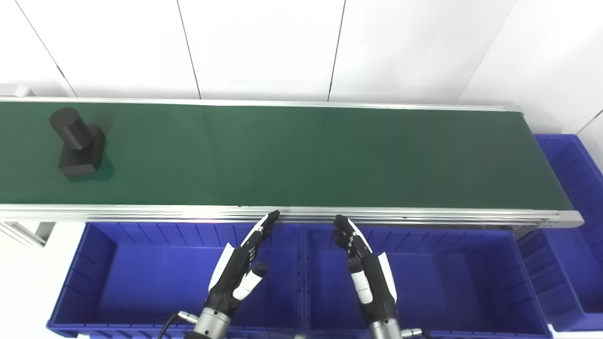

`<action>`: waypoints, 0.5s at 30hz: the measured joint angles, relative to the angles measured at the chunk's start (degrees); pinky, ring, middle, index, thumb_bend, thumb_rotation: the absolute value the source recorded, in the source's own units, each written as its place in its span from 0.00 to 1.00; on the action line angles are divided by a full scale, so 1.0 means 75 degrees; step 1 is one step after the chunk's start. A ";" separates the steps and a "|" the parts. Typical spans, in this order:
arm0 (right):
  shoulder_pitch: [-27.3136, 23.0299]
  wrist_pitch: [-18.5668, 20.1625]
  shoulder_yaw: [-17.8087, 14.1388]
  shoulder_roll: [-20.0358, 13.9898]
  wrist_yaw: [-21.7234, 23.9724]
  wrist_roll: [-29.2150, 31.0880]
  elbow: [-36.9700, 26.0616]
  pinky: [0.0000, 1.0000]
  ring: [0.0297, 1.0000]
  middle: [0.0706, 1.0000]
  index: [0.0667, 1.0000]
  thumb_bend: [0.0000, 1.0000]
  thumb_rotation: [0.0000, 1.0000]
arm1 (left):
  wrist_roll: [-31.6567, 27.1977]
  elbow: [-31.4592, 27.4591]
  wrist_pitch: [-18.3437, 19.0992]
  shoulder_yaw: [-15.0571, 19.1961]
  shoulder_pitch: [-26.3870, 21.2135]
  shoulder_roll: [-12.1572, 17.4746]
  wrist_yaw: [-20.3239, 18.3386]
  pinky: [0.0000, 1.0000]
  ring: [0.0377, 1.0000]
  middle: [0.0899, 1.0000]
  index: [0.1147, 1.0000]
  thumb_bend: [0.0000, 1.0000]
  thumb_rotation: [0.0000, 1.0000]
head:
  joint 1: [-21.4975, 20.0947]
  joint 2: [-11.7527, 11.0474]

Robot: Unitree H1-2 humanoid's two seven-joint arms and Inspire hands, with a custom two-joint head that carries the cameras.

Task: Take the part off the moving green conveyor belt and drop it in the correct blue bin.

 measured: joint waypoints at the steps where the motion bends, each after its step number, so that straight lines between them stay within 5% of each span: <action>1: 0.0000 0.0000 -0.0004 0.0000 0.0000 -0.0001 0.0006 0.87 0.88 0.89 0.90 0.88 1.00 | 0.0001 0.0000 0.0000 -0.0018 0.0000 0.0000 0.0018 0.95 0.96 0.94 0.91 0.84 1.00 | 0.0000 0.0000; 15: -0.0006 -0.0002 0.0017 -0.0087 -0.0031 -0.0164 0.0063 0.89 0.90 0.90 0.89 0.86 1.00 | 0.0005 0.0014 0.0000 -0.0198 -0.0004 0.0005 0.0131 0.96 0.96 0.94 0.92 0.87 1.00 | 0.0094 -0.0012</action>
